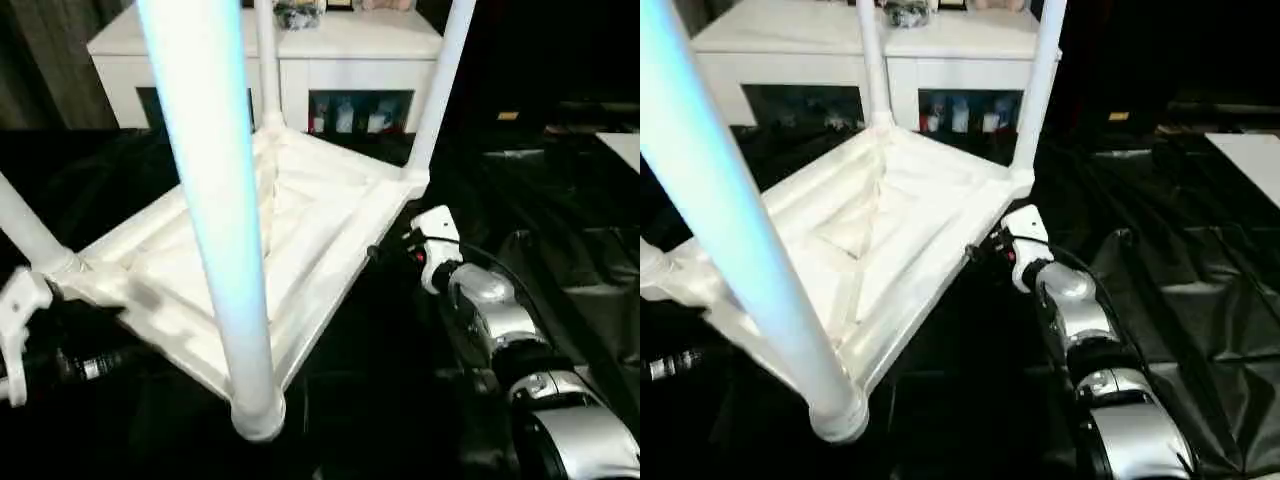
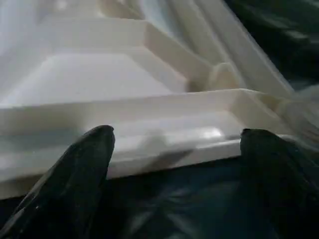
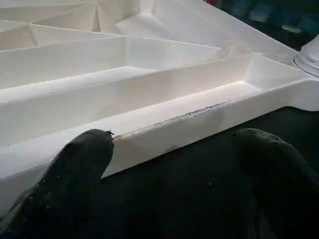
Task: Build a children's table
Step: Rotate table base
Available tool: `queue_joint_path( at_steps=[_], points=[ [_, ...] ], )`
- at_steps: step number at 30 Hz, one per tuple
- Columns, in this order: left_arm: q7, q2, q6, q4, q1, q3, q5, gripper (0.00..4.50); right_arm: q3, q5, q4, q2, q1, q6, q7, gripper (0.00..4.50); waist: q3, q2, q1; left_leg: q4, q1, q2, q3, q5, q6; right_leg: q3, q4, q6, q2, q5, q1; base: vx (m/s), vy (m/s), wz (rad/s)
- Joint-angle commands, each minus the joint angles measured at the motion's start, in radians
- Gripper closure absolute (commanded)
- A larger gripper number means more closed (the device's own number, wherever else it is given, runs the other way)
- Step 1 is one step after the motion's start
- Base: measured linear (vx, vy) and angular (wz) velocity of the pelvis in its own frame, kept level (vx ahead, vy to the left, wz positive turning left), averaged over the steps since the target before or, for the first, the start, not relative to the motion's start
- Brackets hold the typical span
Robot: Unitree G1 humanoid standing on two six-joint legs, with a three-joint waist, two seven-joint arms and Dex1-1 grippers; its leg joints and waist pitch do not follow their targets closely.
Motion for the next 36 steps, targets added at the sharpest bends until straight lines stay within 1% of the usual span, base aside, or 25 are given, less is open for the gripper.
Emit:
queue_joint_path(
  at_steps=[1, 2, 3, 4, 5, 6, 7, 11, 12, 13, 14, 16, 17, 18, 20, 21, 22, 27, 28, 29, 31, 33, 34, 35, 36],
  points=[
    [-0.044, 0.043, 0.077, -0.107, 0.073, -0.016, -0.052, 0.01, 0.013, -0.017, 0.018, 0.007, -0.023, -0.01, -0.004, 0.14, -0.052, 0.017, 0.003, -0.102, 0.036, 0.062, -0.028, -0.418, -0.047, 0.023, -0.057, -0.219, -0.033, -0.323, 0.018, 0.0, 0.0, 0.0],
    [-0.05, 0.048, 0.087, -0.124, 0.089, -0.02, -0.057, 0.01, 0.014, -0.018, 0.019, 0.009, -0.024, -0.01, -0.005, 0.14, -0.048, 0.015, 0.001, -0.105, 0.029, 0.063, -0.031, -0.425, -0.044, 0.023, -0.058, -0.213, -0.033, -0.345, 0.02, 0.0, 0.0, 0.0],
    [-0.052, 0.049, 0.096, -0.134, 0.098, -0.021, -0.06, 0.01, 0.015, -0.019, 0.02, 0.01, -0.024, -0.011, -0.005, 0.14, -0.048, 0.013, 0.001, -0.105, 0.031, 0.062, -0.029, -0.433, -0.043, 0.022, -0.06, -0.208, -0.032, -0.36, 0.017, 0.0, 0.0, 0.0],
    [-0.043, 0.041, 0.112, -0.159, 0.11, -0.032, -0.065, 0.01, 0.016, -0.019, 0.026, 0.015, -0.027, -0.011, -0.004, 0.14, -0.048, 0.015, 0.001, -0.103, 0.039, 0.062, -0.027, -0.444, -0.046, 0.025, -0.065, -0.202, -0.03, -0.372, 0.009, 0.0, 0.0, 0.0],
    [-0.037, 0.034, 0.123, -0.173, 0.113, -0.04, -0.07, 0.01, 0.017, -0.018, 0.029, 0.019, -0.029, -0.011, -0.003, 0.14, -0.046, 0.014, -0.002, -0.104, 0.035, 0.061, -0.031, -0.451, -0.05, 0.026, -0.065, -0.196, -0.031, -0.382, 0.013, 0.0, 0.0, 0.0],
    [-0.028, 0.026, 0.136, -0.189, 0.113, -0.052, -0.072, 0.01, 0.019, -0.019, 0.033, 0.024, -0.032, -0.011, -0.003, 0.14, -0.046, 0.015, -0.002, -0.105, 0.034, 0.061, -0.032, -0.453, -0.053, 0.025, -0.065, -0.191, -0.032, -0.389, 0.014, 0.0, 0.0, 0.0],
    [-0.023, 0.022, 0.142, -0.197, 0.113, -0.057, -0.072, 0.01, 0.021, -0.02, 0.035, 0.027, -0.033, -0.011, -0.004, 0.14, -0.047, 0.015, -0.004, -0.104, 0.04, 0.06, -0.032, -0.461, -0.06, 0.027, -0.067, -0.189, -0.032, -0.385, 0.01, 0.0, 0.0, 0.0],
    [0.011, -0.006, 0.155, -0.223, 0.094, -0.114, -0.068, 0.01, 0.035, -0.025, 0.038, 0.051, -0.034, -0.017, 0.008, 0.14, -0.047, 0.013, -0.008, -0.104, 0.038, 0.059, -0.034, -0.47, -0.063, 0.027, -0.068, -0.184, -0.032, -0.388, 0.01, 0.0, 0.0, 0.0],
    [0.034, -0.032, 0.162, -0.24, 0.07, -0.157, -0.066, 0.01, 0.042, -0.026, 0.032, 0.07, -0.033, -0.02, 0.021, 0.14, -0.047, 0.015, -0.01, -0.105, 0.036, 0.059, -0.036, -0.467, -0.065, 0.027, -0.067, -0.181, -0.032, -0.387, 0.013, 0.0, 0.0, 0.0],
    [0.037, -0.035, 0.163, -0.243, 0.067, -0.162, -0.065, 0.01, 0.043, -0.026, 0.032, 0.072, -0.033, -0.02, 0.022, 0.14, -0.048, 0.014, -0.01, -0.105, 0.036, 0.059, -0.036, -0.466, -0.066, 0.027, -0.066, -0.18, -0.032, -0.384, 0.014, 0.0, 0.0, 0.0],
    [0.05, -0.048, 0.17, -0.255, 0.057, -0.177, -0.062, 0.01, 0.043, -0.027, 0.03, 0.081, -0.034, -0.021, 0.026, 0.14, -0.049, 0.017, -0.011, -0.105, 0.036, 0.059, -0.036, -0.463, -0.069, 0.028, -0.065, -0.183, -0.033, -0.371, 0.014, 0.0, 0.0, 0.0],
    [0.06, -0.07, 0.176, -0.263, 0.036, -0.204, -0.059, 0.01, 0.044, -0.027, 0.025, 0.089, -0.033, -0.024, 0.034, 0.14, -0.05, 0.014, -0.011, -0.104, 0.035, 0.058, -0.036, -0.453, -0.068, 0.027, -0.064, -0.185, -0.033, -0.361, 0.017, 0.0, 0.0, 0.0],
    [0.069, -0.087, 0.174, -0.267, 0.019, -0.225, -0.053, 0.01, 0.046, -0.026, 0.022, 0.093, -0.031, -0.024, 0.038, 0.14, -0.051, 0.016, -0.01, -0.104, 0.038, 0.058, -0.035, -0.45, -0.067, 0.027, -0.064, -0.187, -0.031, -0.354, 0.015, 0.0, 0.0, 0.0],
    [0.075, -0.099, 0.171, -0.27, 0.008, -0.24, -0.048, 0.01, 0.046, -0.026, 0.019, 0.096, -0.03, -0.025, 0.041, 0.14, -0.051, 0.015, -0.01, -0.102, 0.04, 0.057, -0.033, -0.448, -0.066, 0.028, -0.066, -0.188, -0.031, -0.35, 0.014, 0.0, 0.0, 0.0],
    [0.091, -0.132, 0.17, -0.279, -0.029, -0.285, -0.044, 0.01, 0.053, -0.02, 0.003, 0.1, -0.022, -0.027, 0.055, 0.14, -0.054, 0.018, -0.007, -0.101, 0.041, 0.057, -0.032, -0.428, -0.067, 0.028, -0.063, -0.195, -0.031, -0.318, 0.017, 0.0, 0.0, 0.0],
    [0.095, -0.14, 0.174, -0.282, -0.04, -0.298, -0.048, 0.01, 0.055, -0.019, -0.003, 0.1, -0.019, -0.028, 0.059, 0.14, -0.054, 0.018, -0.006, -0.1, 0.042, 0.057, -0.031, -0.424, -0.065, 0.027, -0.062, -0.198, -0.03, -0.31, 0.016, 0.0, 0.0, 0.0],
    [0.1, -0.149, 0.178, -0.286, -0.049, -0.307, -0.052, 0.01, 0.057, -0.016, -0.012, 0.1, -0.013, -0.028, 0.069, 0.14, -0.056, 0.018, -0.006, -0.1, 0.036, 0.056, -0.031, -0.401, -0.062, 0.027, -0.058, -0.203, -0.03, -0.284, 0.023, 0.0, 0.0, 0.0],
    [0.126, -0.187, 0.175, -0.289, -0.086, -0.359, -0.039, 0.01, 0.063, -0.012, -0.053, 0.098, 0.018, -0.029, 0.1, 0.14, -0.058, 0.014, -0.006, -0.096, 0.034, 0.055, -0.029, -0.362, -0.047, 0.027, -0.056, -0.21, -0.029, -0.254, 0.026, 0.0, 0.0, 0.0],
    [0.133, -0.204, 0.161, -0.284, -0.097, -0.371, -0.029, 0.01, 0.063, -0.01, -0.066, 0.096, 0.028, -0.028, 0.106, 0.14, -0.059, 0.014, -0.006, -0.096, 0.032, 0.055, -0.029, -0.346, -0.043, 0.027, -0.055, -0.212, -0.03, -0.237, 0.03, 0.0, 0.0, 0.0],
    [0.135, -0.208, 0.159, -0.283, -0.1, -0.373, -0.029, 0.01, 0.063, -0.01, -0.068, 0.095, 0.03, -0.028, 0.107, 0.14, -0.061, 0.015, -0.005, -0.094, 0.032, 0.055, -0.029, -0.33, -0.041, 0.026, -0.052, -0.22, -0.03, -0.22, 0.03, 0.0, 0.0, 0.0],
    [0.165, -0.269, 0.123, -0.276, -0.137, -0.389, -0.025, 0.01, 0.053, -0.001, -0.089, 0.086, 0.047, -0.025, 0.103, 0.14, -0.061, 0.015, -0.005, -0.092, 0.032, 0.055, -0.028, -0.315, -0.035, 0.025, -0.052, -0.227, -0.03, -0.198, 0.033, 0.0, 0.0, 0.0],
    [0.178, -0.296, 0.113, -0.274, -0.154, -0.389, -0.035, 0.01, 0.048, 0.003, -0.099, 0.082, 0.052, -0.023, 0.095, 0.14, -0.061, 0.015, -0.003, -0.092, 0.034, 0.055, -0.026, -0.311, -0.034, 0.026, -0.053, -0.231, -0.029, -0.191, 0.032, 0.0, 0.0, 0.0],
    [0.182, -0.304, 0.112, -0.274, -0.158, -0.388, -0.041, 0.01, 0.047, 0.003, -0.102, 0.08, 0.053, -0.021, 0.092, 0.14, -0.061, 0.015, -0.002, -0.091, 0.035, 0.054, -0.025, -0.319, -0.033, 0.026, -0.052, -0.233, -0.028, -0.199, 0.031, 0.0, 0.0, 0.0],
    [0.202, -0.325, 0.098, -0.265, -0.173, -0.381, -0.041, 0.01, 0.04, 0.006, -0.108, 0.077, 0.055, -0.019, 0.086, 0.14, -0.06, 0.015, -0.003, -0.092, 0.031, 0.054, -0.028, -0.326, -0.032, 0.025, -0.053, -0.23, -0.029, -0.213, 0.035, 0.0, 0.0, 0.0],
    [0.225, -0.353, 0.081, -0.255, -0.191, -0.367, -0.045, 0.01, 0.03, 0.009, -0.112, 0.073, 0.055, -0.018, 0.075, 0.14, -0.06, 0.014, -0.003, -0.092, 0.032, 0.055, -0.027, -0.334, -0.033, 0.025, -0.055, -0.226, -0.029, -0.223, 0.033, 0.0, 0.0, 0.0]
  ],
)
